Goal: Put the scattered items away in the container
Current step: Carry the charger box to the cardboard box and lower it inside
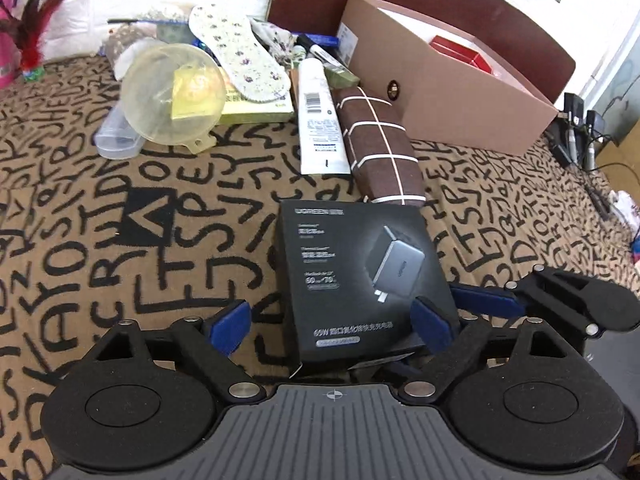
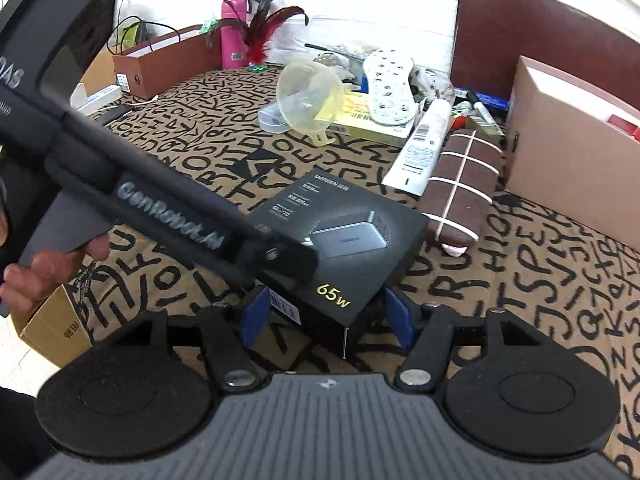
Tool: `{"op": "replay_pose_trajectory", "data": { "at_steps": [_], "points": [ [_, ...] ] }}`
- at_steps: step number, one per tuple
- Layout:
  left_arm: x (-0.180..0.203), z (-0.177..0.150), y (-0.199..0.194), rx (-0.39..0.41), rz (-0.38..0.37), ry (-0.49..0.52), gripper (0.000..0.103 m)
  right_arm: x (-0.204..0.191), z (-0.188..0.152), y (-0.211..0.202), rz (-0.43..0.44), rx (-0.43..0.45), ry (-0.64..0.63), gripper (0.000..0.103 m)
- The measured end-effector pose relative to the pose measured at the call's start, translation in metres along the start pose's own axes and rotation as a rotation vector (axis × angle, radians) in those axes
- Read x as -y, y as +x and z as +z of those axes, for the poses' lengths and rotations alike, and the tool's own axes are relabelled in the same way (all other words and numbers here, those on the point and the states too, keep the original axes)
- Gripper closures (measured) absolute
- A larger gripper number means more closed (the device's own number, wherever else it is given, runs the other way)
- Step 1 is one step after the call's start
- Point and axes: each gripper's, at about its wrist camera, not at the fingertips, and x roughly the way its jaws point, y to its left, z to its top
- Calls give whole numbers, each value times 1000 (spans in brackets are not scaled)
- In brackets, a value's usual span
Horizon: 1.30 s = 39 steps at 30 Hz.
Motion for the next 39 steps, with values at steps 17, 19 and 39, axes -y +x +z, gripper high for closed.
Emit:
{"op": "replay_pose_trajectory", "data": {
  "at_steps": [17, 19, 39],
  "points": [
    [-7, 4, 20, -10, -69, -54, 14, 12, -3, 17, 40, -40, 78, 31],
    [-5, 6, 20, -5, -57, -45, 14, 14, -1, 19, 46, -40, 82, 31],
    [86, 119, -27, 231, -143, 110, 18, 83, 58, -65, -62, 175, 85, 33]
  ]
}}
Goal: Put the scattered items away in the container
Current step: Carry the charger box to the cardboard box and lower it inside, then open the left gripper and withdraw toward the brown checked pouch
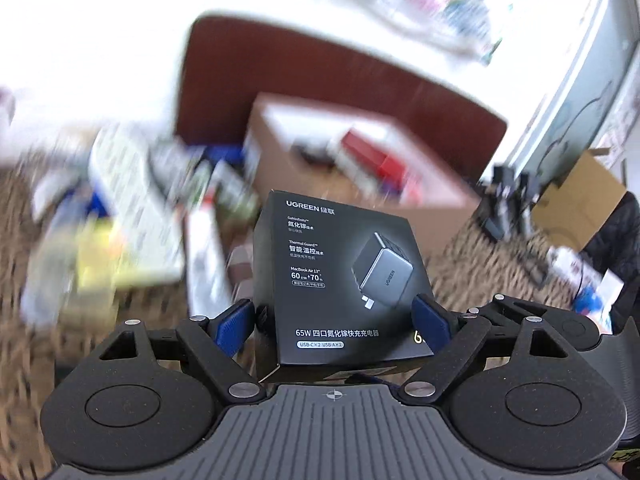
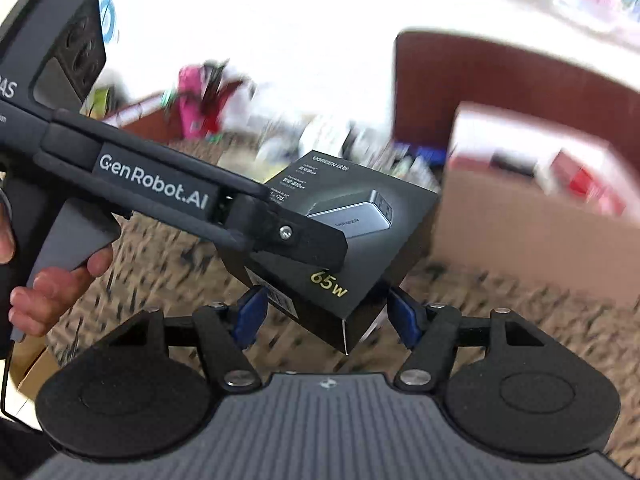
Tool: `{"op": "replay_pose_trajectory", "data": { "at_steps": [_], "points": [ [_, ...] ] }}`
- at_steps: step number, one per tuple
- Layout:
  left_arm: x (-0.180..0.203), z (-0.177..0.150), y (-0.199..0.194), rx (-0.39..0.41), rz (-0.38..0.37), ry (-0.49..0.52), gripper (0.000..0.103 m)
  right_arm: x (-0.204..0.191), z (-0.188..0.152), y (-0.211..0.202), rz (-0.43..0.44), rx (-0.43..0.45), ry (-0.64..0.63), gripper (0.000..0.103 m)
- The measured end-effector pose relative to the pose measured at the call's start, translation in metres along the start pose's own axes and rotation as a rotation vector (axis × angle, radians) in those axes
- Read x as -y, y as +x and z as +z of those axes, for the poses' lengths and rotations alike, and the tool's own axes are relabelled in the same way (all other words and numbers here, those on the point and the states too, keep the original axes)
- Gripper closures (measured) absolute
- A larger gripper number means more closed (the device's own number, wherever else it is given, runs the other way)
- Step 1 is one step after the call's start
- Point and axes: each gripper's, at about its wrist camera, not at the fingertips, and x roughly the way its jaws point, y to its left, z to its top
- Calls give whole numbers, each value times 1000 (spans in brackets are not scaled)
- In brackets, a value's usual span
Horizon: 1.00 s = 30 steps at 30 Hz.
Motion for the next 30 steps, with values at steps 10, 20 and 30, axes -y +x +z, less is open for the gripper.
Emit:
{"op": "replay_pose_trajectory", "data": {
  "at_steps": [10, 20, 30],
  "points": [
    [23, 112, 79, 58, -56, -4, 18, 94, 87, 3, -116, 96, -69, 33],
    [1, 112, 171, -50, -66, -70, 18, 154, 78, 76, -132, -40, -65, 33],
    [4, 99, 179, -59, -61, -21, 0, 162, 57, 93, -159, -60, -41, 12]
  ]
}}
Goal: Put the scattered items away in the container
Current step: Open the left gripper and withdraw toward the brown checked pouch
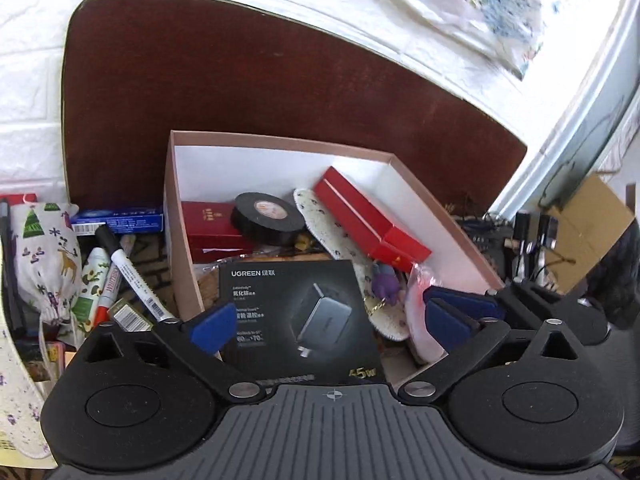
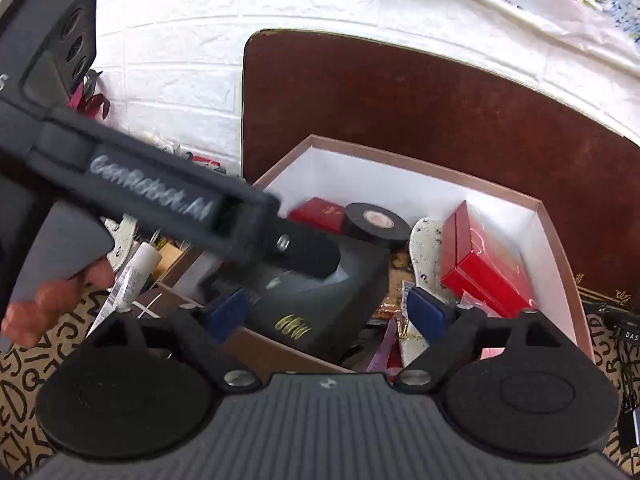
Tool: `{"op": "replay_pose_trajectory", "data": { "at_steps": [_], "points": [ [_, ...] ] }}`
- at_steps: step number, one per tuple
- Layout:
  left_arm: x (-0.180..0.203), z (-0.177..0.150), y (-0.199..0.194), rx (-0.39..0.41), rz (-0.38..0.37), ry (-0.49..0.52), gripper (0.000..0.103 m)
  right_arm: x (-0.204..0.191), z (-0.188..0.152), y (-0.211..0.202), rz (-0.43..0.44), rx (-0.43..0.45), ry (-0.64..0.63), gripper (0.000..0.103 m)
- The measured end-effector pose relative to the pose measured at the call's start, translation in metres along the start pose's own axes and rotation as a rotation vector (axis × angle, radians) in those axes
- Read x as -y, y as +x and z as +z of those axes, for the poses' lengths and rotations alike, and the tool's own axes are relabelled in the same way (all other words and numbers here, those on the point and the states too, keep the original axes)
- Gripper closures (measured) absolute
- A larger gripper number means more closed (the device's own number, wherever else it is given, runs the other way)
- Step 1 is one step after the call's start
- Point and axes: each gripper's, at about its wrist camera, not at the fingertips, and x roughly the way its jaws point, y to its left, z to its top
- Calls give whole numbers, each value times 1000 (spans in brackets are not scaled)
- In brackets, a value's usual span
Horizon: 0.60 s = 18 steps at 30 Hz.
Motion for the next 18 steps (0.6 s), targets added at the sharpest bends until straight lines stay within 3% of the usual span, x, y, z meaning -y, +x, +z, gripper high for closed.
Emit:
{"op": "replay_pose_trajectory", "data": {
  "at_steps": [9, 18],
  "points": [
    [12, -10, 0, -55, -11, 64, 0, 2, -2, 4, -11, -10, 77, 4],
    [13, -25, -44, -45, -53, -25, 0, -18, 2, -32, -28, 47, 86, 1]
  ]
}}
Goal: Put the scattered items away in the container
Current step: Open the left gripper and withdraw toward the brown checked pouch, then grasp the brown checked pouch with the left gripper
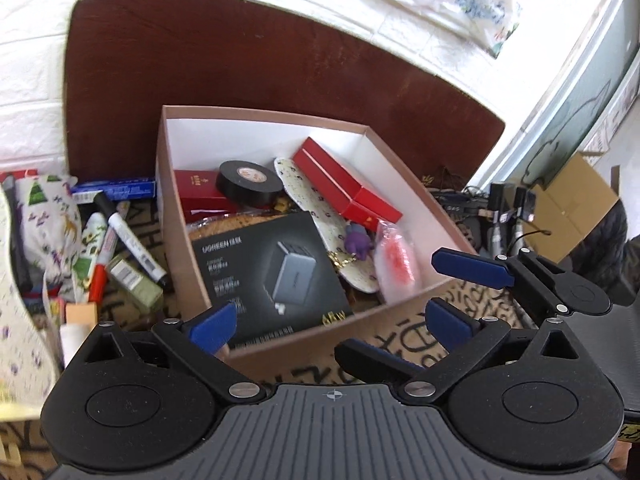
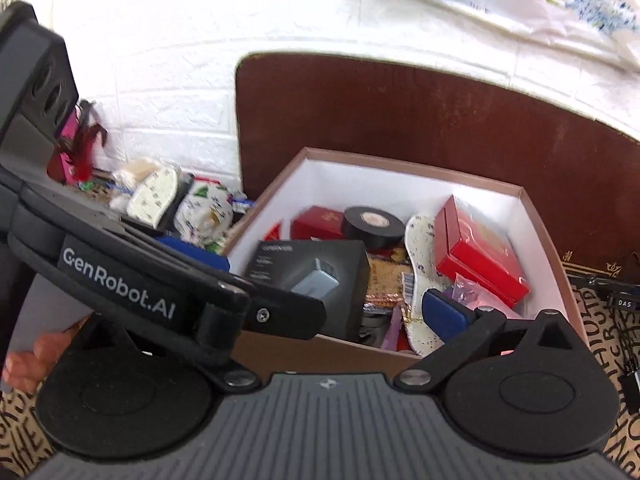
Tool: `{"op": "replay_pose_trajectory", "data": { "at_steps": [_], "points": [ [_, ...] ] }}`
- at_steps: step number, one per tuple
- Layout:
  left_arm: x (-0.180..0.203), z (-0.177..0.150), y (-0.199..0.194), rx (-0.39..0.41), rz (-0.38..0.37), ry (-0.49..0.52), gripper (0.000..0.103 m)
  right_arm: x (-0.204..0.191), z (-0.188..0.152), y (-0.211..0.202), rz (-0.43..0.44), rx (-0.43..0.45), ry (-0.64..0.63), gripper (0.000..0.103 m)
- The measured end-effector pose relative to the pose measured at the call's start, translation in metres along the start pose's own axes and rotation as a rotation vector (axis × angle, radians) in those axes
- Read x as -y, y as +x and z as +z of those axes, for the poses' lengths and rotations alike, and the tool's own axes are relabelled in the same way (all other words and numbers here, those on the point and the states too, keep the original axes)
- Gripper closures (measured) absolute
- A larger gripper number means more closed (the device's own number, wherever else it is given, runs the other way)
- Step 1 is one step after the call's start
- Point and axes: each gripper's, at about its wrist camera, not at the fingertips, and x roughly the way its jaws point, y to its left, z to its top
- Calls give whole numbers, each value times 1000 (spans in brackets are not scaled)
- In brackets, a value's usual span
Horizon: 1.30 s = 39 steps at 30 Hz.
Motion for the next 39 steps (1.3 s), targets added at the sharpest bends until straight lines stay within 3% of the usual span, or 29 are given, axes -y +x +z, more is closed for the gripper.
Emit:
{"op": "replay_pose_trajectory", "data": {
  "at_steps": [5, 12, 17, 21, 27, 39],
  "points": [
    [0, -29, -36, 32, -6, -19, 0, -27, -9, -26, 37, 66, -4, 1],
    [-4, -97, -76, 90, 89, 11, 0, -77, -50, -50, 52, 120, 9, 1],
    [-20, -150, -88, 109, 185, -1, 0, -105, -95, -46, 49, 88, 56, 1],
    [-38, -176, -83, 77, 257, -29, 0, -117, -128, -28, 7, -7, 97, 1],
    [-57, -181, -68, 38, 249, -78, 3, -126, -152, -12, 25, -88, 136, 1],
    [-77, -157, -34, -29, 195, -76, 15, -127, -134, 25, 44, -56, 135, 7]
  ]
}}
